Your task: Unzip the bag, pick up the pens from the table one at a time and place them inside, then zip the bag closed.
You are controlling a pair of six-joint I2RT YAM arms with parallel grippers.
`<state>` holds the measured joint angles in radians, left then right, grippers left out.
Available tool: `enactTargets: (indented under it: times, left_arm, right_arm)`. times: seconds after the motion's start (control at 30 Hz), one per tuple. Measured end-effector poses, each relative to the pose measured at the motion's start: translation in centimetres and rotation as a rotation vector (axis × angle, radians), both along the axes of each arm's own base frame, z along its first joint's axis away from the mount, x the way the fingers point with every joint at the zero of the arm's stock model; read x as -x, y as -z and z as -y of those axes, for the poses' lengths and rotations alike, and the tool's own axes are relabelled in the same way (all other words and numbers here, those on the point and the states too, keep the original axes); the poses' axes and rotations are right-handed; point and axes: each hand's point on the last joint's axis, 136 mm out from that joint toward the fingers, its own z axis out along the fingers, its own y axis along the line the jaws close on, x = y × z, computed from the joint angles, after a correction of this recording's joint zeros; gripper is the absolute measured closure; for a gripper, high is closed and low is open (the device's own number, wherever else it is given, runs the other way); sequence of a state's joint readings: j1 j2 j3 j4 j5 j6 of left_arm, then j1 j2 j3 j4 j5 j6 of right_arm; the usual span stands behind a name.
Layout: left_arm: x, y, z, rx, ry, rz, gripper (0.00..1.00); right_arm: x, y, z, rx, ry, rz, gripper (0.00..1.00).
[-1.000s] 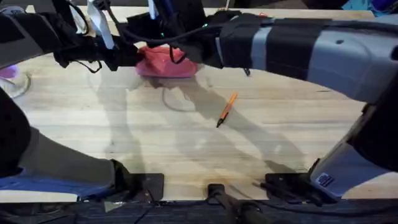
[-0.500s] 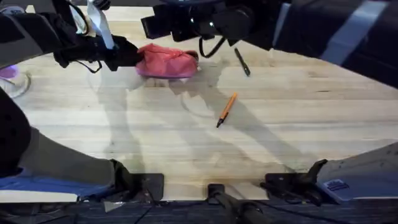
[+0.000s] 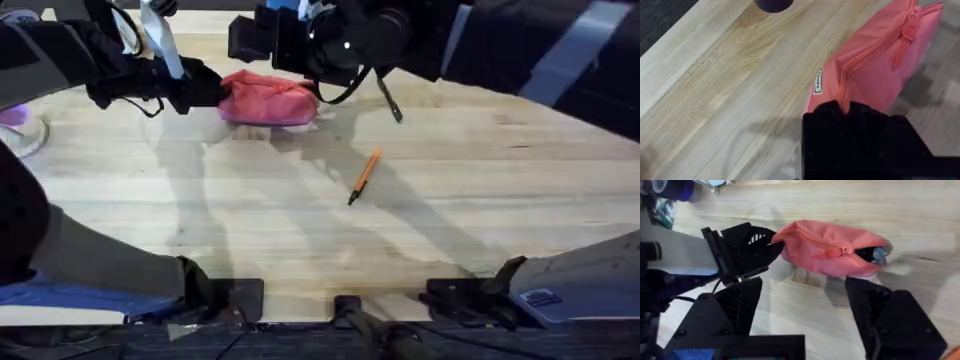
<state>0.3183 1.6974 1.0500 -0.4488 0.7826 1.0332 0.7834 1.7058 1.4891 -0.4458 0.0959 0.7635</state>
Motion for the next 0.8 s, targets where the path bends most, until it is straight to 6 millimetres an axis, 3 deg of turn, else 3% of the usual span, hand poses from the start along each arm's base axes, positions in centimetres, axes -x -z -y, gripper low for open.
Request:
enactTargets:
  times: [0.2, 0.47, 0.8]
  left_arm:
    - [0.0, 0.0, 0.0, 0.000, 0.000, 0.000, 0.959]
    - [0.0, 0.0, 0.0, 0.000, 0.000, 0.000, 0.959]
    - [0.0, 0.0, 0.0, 0.000, 0.000, 0.000, 0.959]
  right_arm:
    - [0.1, 0.4, -0.2, -0.016, 0.012, -0.026, 0.004]
    - [-0.8, 4.7, -1.1, 0.016, 0.040, -0.095, 0.004]
    - [-2.7, 6.8, -2.9, -0.018, 0.044, -0.069, 0.004]
